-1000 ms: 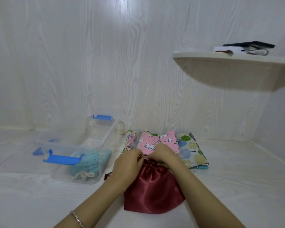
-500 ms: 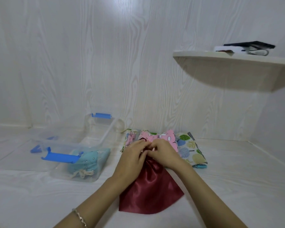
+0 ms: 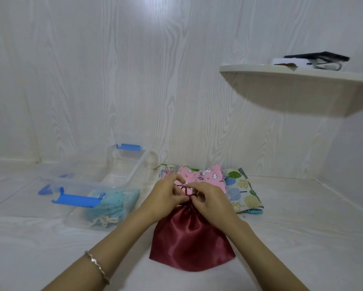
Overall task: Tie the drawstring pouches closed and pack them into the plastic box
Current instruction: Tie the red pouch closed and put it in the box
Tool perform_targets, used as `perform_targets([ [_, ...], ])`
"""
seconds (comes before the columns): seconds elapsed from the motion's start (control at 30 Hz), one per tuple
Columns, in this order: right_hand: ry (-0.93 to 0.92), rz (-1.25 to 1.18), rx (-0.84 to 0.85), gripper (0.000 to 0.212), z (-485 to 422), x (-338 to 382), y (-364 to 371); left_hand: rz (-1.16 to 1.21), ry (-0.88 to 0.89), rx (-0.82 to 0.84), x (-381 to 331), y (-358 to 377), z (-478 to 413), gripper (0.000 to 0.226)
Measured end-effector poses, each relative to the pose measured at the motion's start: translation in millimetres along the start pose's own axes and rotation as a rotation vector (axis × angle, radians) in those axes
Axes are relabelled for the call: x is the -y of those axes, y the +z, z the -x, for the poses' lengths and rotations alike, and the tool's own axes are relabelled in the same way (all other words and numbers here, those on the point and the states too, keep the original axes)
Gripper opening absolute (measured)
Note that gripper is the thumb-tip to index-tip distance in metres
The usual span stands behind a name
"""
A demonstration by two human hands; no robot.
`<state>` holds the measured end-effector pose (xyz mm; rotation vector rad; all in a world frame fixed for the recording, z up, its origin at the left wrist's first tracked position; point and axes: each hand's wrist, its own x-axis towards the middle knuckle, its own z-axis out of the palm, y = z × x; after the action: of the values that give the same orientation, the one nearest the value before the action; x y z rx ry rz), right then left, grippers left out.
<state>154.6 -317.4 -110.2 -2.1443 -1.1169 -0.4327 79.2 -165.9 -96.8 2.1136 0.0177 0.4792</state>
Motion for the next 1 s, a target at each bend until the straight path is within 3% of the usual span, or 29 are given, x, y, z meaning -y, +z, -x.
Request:
perform_targets([
  [0.17, -0.094, 0.064, -0.013, 0.033, 2, -2, -1, 0.018, -0.041, 0.074, -3, -5, -3, 0.043],
  [0.3, -0.032, -0.028, 0.03, 0.021, 1, 0, -4, -0.017, -0.037, 0.064, -3, -7, -4, 0.038],
  [0.5, 0.338, -0.494, 0.134, 0.026, -4, 6, -6, -0.143, 0.075, 0.084, -6, -7, -3, 0.003],
  [0.63, 0.49, -0.824, 0.147, 0.029, -2, 12, -13, -0.036, 0.022, 0.071, -5, -7, -3, 0.009],
  [0.77, 0.428, -0.728, 0.07, 0.012, 0, 13, -9, 0.16, -0.081, 0.069, -5, -3, -3, 0.012],
  [1.0, 0.265, -0.622, -0.059, 0.022, 5, 13, -5, 0.406, -0.326, 0.124, -3, -3, -5, 0.013],
])
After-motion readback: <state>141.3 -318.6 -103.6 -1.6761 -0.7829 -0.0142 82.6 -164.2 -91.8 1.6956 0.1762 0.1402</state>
